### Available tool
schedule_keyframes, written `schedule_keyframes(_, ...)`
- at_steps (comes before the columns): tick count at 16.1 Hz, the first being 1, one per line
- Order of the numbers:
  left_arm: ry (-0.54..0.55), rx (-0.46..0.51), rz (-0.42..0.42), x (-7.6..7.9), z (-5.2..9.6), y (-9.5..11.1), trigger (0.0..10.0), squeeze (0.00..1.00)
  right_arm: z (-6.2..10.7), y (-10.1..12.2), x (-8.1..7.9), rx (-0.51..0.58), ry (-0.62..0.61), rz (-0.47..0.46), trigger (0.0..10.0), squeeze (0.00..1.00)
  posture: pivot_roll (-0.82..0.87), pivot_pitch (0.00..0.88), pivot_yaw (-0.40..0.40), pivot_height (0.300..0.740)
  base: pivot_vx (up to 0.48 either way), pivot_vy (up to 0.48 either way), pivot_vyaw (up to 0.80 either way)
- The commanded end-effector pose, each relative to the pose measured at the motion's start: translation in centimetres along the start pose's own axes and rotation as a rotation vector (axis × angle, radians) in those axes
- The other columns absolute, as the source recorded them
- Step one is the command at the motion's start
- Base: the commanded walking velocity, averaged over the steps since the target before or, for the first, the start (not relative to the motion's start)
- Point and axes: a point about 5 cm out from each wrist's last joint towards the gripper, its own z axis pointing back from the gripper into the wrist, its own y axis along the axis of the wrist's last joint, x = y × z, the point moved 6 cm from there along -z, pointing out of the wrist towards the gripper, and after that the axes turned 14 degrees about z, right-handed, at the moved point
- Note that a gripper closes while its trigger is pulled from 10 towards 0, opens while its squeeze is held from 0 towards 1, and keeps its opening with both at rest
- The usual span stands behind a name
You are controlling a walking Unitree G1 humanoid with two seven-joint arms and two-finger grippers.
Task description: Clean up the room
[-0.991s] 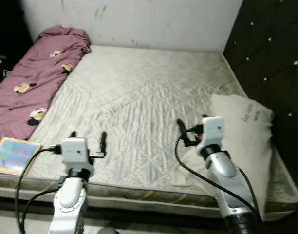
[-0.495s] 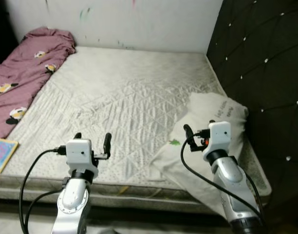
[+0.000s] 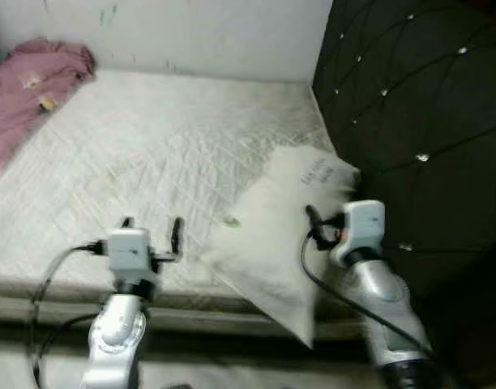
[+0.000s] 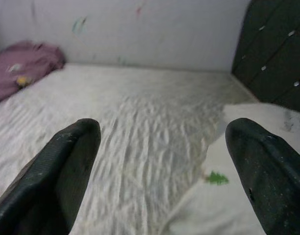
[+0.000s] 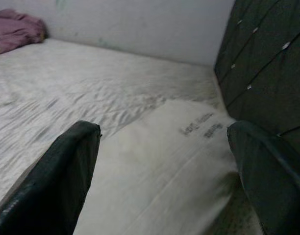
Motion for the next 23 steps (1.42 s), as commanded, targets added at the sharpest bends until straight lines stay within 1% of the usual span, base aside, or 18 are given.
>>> schedule_keyframes(1, 0.005, 0.018, -0.003, -0.1, -0.2, 0.6, 10.0, 0.0, -0.2, 0.7, 0.2, 0.019, -0.005, 0.008, 10.0, 0.0, -0.01, 0.0, -0.043, 0.74, 0.0, 0.0, 0.0)
schedule_keyframes(2, 0.004, 0.017, 0.0, -0.1, -0.2, 0.6, 10.0, 0.0, -0.2, 0.7, 0.2, 0.019, -0.004, 0.008, 10.0, 0.0, -0.01, 0.0, -0.043, 0.74, 0.0, 0.0, 0.0)
schedule_keyframes(4, -0.038, 0.021, 0.013, 0.5, -0.2, 0.7, 10.0, 0.0, -0.2, 0.7, 0.2, 0.019, -0.005, 0.007, 10.0, 0.0, -0.01, 0.0, -0.044, 0.74, 0.0, 0.0, 0.0)
schedule_keyframes(6, -0.05, 0.025, 0.023, 0.6, -0.1, 0.8, 10.0, 0.0, -0.2, 0.7, 0.2, 0.019, -0.006, 0.006, 10.0, 0.0, -0.01, 0.0, -0.044, 0.74, 0.0, 0.0, 0.0)
schedule_keyframes(14, -0.073, 0.022, 0.037, 0.9, -0.2, 0.7, 10.0, 0.0, -0.4, 0.6, 0.5, 0.015, -0.012, 0.01, 10.0, 0.0, -0.01, 0.0, -0.047, 0.74, 0.289, 0.0, 0.0)
schedule_keyframes(17, -0.074, 0.021, 0.038, 0.9, -0.2, 0.7, 10.0, 0.0, -0.3, 0.4, 0.5, 0.003, -0.015, -0.005, 10.0, 0.0, -0.01, 0.0, -0.046, 0.74, 0.317, 0.0, 0.0)
schedule_keyframes(18, -0.075, 0.02, 0.038, 0.9, -0.1, 0.7, 10.0, 0.0, -0.3, 0.4, 0.6, 0.002, -0.017, -0.007, 10.0, 0.0, -0.02, 0.0, -0.046, 0.74, 0.311, 0.0, -0.59)
schedule_keyframes(22, -0.077, 0.01, 0.036, 0.8, 0.0, 0.5, 10.0, 0.0, -0.1, 0.1, 0.8, -0.006, -0.026, -0.007, 10.0, 0.0, -0.01, 0.0, -0.048, 0.74, 0.295, 0.0, 0.0)
schedule_keyframes(23, -0.076, 0.01, 0.035, 0.8, 0.0, 0.5, 10.0, 0.0, 0.0, 0.1, 0.7, -0.011, -0.024, -0.008, 10.0, 0.0, -0.02, 0.0, -0.047, 0.74, 0.27, 0.0, -0.67)
